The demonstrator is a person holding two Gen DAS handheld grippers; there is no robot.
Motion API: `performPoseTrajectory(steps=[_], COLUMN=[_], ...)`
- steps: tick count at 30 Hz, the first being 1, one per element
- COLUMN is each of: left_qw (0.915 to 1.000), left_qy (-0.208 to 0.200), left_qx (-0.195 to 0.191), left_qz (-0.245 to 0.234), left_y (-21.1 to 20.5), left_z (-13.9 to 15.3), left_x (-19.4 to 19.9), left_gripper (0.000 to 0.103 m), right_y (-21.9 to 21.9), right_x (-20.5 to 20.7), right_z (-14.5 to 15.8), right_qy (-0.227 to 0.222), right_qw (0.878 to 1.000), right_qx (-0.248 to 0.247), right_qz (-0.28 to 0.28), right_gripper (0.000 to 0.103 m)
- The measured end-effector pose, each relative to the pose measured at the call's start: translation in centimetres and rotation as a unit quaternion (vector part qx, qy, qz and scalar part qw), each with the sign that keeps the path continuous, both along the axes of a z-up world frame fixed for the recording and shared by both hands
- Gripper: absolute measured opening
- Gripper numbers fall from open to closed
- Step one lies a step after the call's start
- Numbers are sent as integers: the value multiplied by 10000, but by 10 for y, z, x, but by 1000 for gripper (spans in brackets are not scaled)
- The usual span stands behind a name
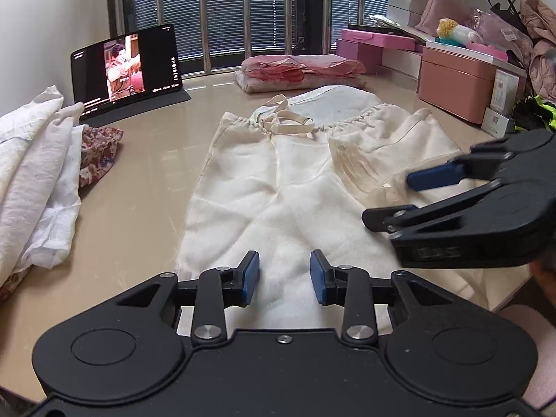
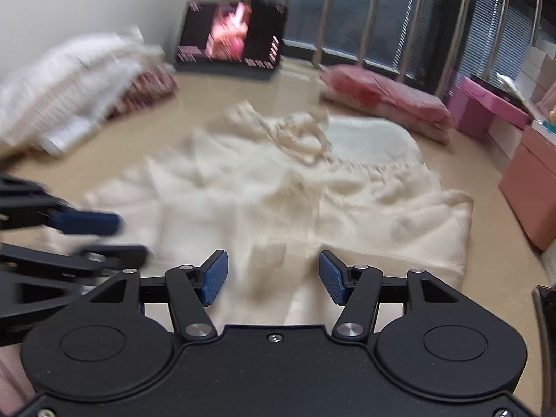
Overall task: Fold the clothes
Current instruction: 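Pull the cream camisole out with the right gripper and spread it on the table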
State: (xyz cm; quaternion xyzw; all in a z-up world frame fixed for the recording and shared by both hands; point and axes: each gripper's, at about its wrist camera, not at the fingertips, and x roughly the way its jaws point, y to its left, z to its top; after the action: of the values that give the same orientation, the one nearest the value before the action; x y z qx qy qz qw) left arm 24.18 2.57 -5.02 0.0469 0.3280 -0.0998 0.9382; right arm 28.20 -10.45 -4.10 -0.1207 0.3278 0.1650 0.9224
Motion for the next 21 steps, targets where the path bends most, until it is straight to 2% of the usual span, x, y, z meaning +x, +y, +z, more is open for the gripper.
performPoseTrajectory(steps=[2,3,4,5,9,12,15,17,19,21], left_qw=[10000,10000,10000,10000,10000,10000,9999,9999,9999,9999], left_qy=[-17,-23,-29,-32,-74,-72,-86,-98,-101,-93], left_qx=[6,17,29,34,3,-14,-15,-18,-10,-2], left_qz=[25,34,39,39,38,58,71,83,100,112], left_y=[0,0,-1,-1,0,0,-1,-1,-2,-3], left_z=[0,0,1,1,0,0,-1,-1,-1,-1], left_x=[-4,-5,-7,-7,-10,-10,-10,-10,-10,-10], left_gripper=[34,34,34,34,34,34,34,34,34,34], right_y=[-1,-6,-10,-17,-62,-117,-165,-191,-213,-229], right_x=[1,-1,-1,0,-16,-32,-53,-69,-85,-101], right_z=[-4,-4,-4,-4,10,24,23,19,14,13], right_qy=[18,41,59,61,-364,-336,-59,79,114,-25], right_qw=[9999,9997,9994,9990,9946,9835,9647,9498,9307,9141], right_qx=[-35,20,13,-18,99,774,1447,1744,2060,2313], right_qz=[-164,-246,-334,-449,-969,-1601,-2198,-2597,-3021,-3330], right_gripper=[56,39,6,0,0,1,10,10,19,21])
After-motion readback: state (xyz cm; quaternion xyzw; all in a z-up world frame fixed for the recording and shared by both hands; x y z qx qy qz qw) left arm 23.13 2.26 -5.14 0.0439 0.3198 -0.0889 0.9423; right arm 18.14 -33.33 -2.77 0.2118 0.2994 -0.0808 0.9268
